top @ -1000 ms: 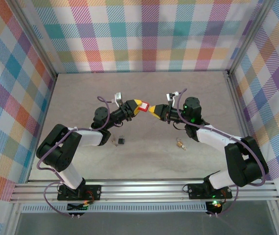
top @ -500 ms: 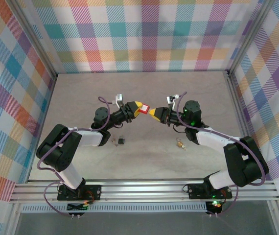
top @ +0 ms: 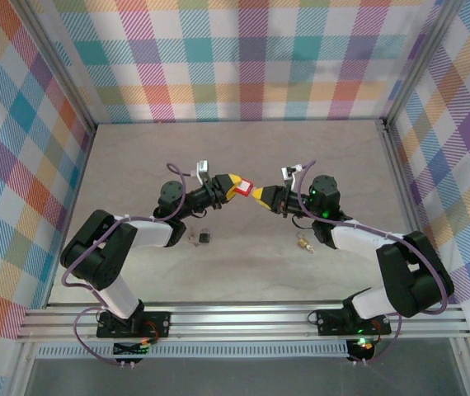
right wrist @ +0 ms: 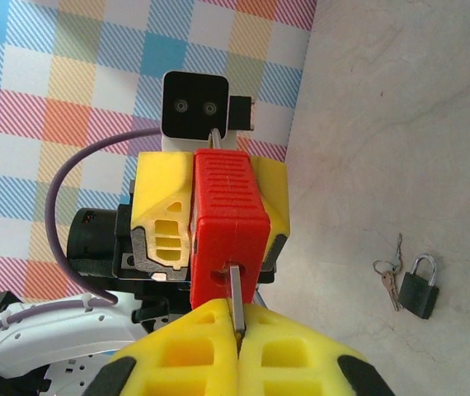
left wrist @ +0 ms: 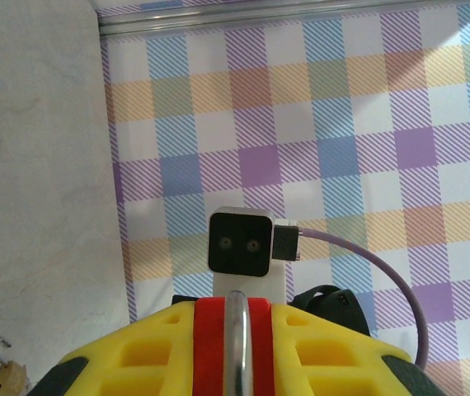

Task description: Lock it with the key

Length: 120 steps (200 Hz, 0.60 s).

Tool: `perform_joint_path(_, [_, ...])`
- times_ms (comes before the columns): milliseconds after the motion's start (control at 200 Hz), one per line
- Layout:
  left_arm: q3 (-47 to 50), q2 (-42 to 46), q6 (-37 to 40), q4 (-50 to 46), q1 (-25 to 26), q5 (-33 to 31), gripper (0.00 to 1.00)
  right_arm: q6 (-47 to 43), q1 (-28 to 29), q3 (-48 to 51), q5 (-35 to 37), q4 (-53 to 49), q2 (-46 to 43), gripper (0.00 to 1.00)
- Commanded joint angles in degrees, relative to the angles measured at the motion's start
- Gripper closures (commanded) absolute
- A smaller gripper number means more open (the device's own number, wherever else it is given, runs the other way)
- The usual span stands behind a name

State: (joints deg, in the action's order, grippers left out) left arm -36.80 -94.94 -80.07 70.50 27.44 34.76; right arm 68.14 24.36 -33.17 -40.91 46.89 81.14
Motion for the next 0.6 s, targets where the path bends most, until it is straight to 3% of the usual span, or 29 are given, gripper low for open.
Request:
perform_joint_path(0, [-0.1, 4.5, -1.0, 6.8, -3.8, -6.1, 1.00, -2.6, -0.4, 3.3, -0.7, -3.5, -0.5, 1.00])
perform_joint_path(595, [0.4, 6.2, -0.9, 6.9, -5.5, -7.2, 1.00, -2.1, -0.4, 8.0, -0.7, -0.9, -2.3, 1.00])
